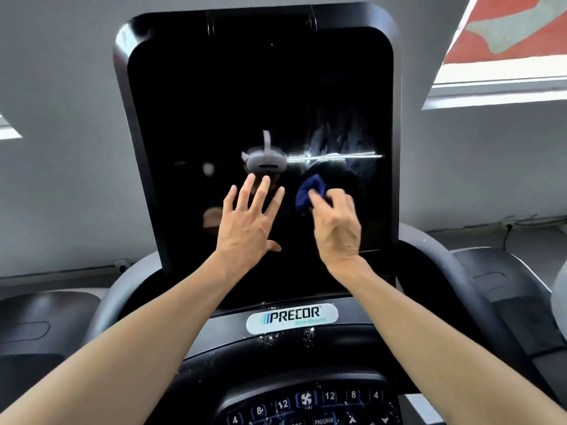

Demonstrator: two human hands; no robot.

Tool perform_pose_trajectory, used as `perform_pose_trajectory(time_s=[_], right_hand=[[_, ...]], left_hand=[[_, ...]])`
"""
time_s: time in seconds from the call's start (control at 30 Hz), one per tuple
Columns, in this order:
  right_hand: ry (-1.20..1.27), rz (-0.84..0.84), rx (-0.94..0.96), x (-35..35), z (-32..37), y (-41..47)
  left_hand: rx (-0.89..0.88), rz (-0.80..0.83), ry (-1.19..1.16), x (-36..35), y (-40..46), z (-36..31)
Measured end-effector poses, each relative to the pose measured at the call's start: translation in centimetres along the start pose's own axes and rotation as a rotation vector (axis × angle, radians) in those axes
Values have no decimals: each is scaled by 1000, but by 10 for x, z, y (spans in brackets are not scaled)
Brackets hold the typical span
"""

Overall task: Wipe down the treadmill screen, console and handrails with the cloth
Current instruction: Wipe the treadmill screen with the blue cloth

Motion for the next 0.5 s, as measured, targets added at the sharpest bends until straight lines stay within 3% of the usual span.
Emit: perform_pose_trajectory(time_s=[0.1, 0.27, 0.43, 0.5], right_hand=[[12, 67, 107, -2, 10, 28], [46, -42, -198, 21, -36, 61], [42, 82, 104, -1, 15, 33], [63, 56, 40, 6, 3, 59]], left_hand=[[-7, 9, 1, 2, 0, -1], [-17, 7, -7, 1, -1, -1], [-13, 16, -26, 2, 0, -2], [-16, 21, -26, 3, -1, -2]])
Point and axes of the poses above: each hand's wrist, its own y-axis towards the middle knuckle, its own x-axis out of the back of the hand, z = x × y, the point moved 8 cm from there along y, towards the middle knuckle, and after that the axes turned 3 degrees about x, right-handed, at the moved point
